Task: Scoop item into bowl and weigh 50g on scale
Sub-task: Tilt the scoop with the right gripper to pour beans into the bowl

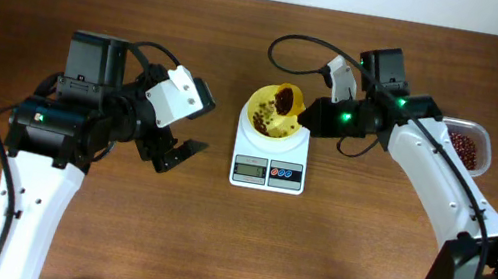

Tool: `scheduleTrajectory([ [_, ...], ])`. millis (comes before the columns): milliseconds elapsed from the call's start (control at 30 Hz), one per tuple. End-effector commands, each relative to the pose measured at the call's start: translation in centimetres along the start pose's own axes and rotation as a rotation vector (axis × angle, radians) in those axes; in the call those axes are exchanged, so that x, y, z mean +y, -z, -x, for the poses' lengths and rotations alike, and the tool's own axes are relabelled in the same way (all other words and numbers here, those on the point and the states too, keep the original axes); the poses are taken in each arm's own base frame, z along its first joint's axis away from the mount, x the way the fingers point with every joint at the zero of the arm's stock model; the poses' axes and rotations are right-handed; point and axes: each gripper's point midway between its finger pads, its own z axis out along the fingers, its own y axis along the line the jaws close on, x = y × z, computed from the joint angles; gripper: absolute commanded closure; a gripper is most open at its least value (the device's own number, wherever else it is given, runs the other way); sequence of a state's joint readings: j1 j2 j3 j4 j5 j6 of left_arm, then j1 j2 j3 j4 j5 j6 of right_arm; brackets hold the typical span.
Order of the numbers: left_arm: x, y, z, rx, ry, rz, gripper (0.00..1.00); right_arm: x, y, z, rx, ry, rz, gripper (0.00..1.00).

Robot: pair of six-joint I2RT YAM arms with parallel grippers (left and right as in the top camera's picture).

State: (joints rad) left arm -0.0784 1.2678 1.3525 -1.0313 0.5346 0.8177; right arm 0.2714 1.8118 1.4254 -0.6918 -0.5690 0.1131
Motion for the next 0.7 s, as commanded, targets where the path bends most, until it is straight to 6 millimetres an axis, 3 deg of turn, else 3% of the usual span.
scheduleTrajectory([
  [0,0.1,0.5,0.6,-0.013,-0.003,0.012,0.01,0.8,1.8,1.5,-0.057,0.04,-0.051,0.96],
  [367,0.1,0.5,0.6,-0.013,-0.003,0.012,0.01,0.6,2.0,0.3,-0.015,0.014,-0.063,0.96],
  [667,0.1,0.5,0.6,-0.013,-0.003,0.012,0.01,0.0,2.1,1.9,-0.076,0.057,-0.106,0.96],
])
